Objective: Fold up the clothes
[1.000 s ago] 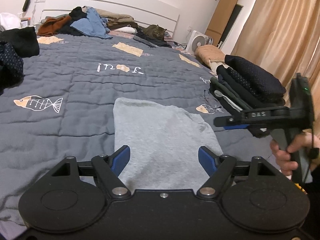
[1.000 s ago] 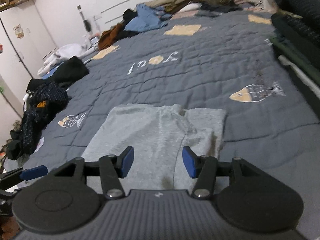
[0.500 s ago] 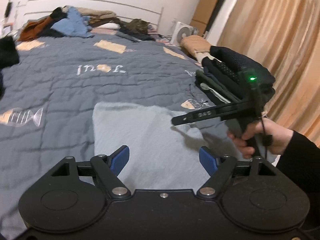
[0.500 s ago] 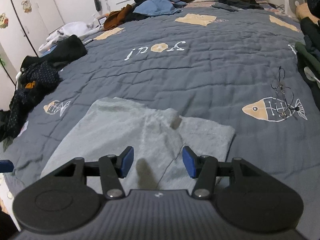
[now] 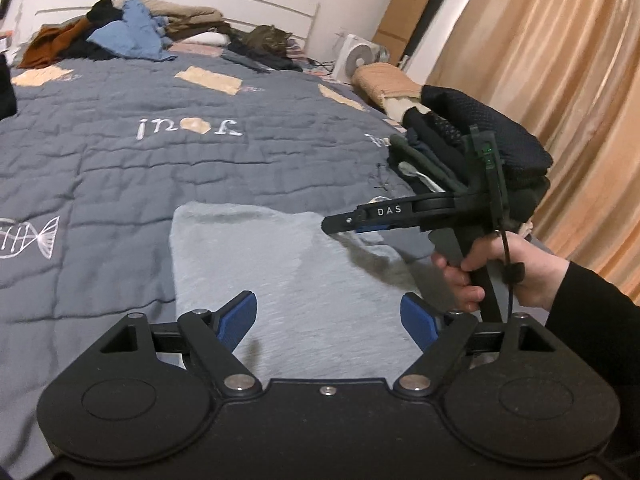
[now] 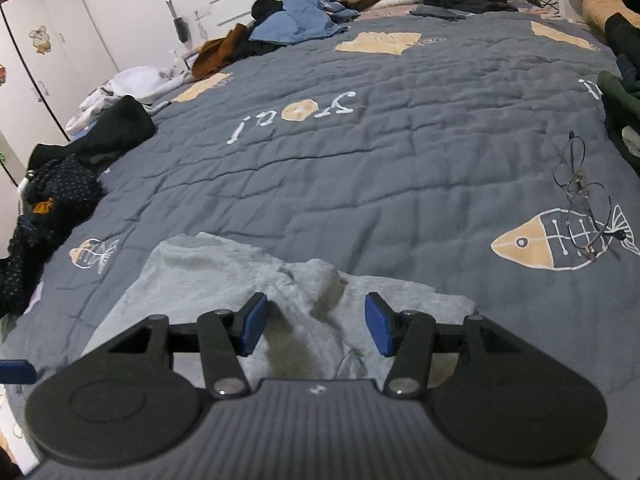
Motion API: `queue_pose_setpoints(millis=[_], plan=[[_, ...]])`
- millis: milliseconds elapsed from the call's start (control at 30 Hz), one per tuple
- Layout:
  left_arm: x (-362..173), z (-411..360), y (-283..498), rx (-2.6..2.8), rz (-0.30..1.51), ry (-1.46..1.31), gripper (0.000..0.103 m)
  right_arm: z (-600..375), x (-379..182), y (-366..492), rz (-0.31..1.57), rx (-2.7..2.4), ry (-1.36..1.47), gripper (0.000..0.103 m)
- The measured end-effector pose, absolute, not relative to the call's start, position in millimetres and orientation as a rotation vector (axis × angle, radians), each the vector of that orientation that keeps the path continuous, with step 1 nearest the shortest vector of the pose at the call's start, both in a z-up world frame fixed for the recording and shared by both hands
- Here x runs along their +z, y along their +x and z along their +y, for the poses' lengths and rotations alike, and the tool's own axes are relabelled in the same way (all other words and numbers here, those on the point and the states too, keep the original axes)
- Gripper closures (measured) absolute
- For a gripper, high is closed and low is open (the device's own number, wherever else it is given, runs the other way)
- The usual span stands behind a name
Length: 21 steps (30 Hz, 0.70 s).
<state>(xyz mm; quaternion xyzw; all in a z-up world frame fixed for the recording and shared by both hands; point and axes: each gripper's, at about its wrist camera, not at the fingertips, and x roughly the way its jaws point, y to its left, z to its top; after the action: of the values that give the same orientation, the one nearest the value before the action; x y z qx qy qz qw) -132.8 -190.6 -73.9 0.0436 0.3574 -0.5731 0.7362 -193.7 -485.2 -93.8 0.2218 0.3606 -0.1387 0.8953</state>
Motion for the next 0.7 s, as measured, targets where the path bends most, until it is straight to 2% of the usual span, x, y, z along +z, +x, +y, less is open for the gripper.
queue_pose_setpoints(millis=[333, 367, 433, 500, 700], plan=[[-73, -182, -128, -1.233, 0.794, 0.089, 0.025, -478, -107, -179, 0.757, -0.333, 0.434, 0.051], [-73, -182, -127, -1.228, 0.797, 0.092, 0.025, -476, -108, -178, 0.753, -0.343, 0.425, 0.054], [-74, -182, -127, -1.222, 0.798, 0.096, 0.025, -471, -106, -177, 0.758, -0.328, 0.405, 0.066], [-73, -182, -126, -1.216, 0.796, 0.1, 0.025, -466, -103, -176, 0.758, -0.317, 0.384, 0.084], [-74, -183, -126, -1.21, 0.794, 0.104, 0.025, -457, -79, -181, 0.671, -0.342, 0.307, 0.1]])
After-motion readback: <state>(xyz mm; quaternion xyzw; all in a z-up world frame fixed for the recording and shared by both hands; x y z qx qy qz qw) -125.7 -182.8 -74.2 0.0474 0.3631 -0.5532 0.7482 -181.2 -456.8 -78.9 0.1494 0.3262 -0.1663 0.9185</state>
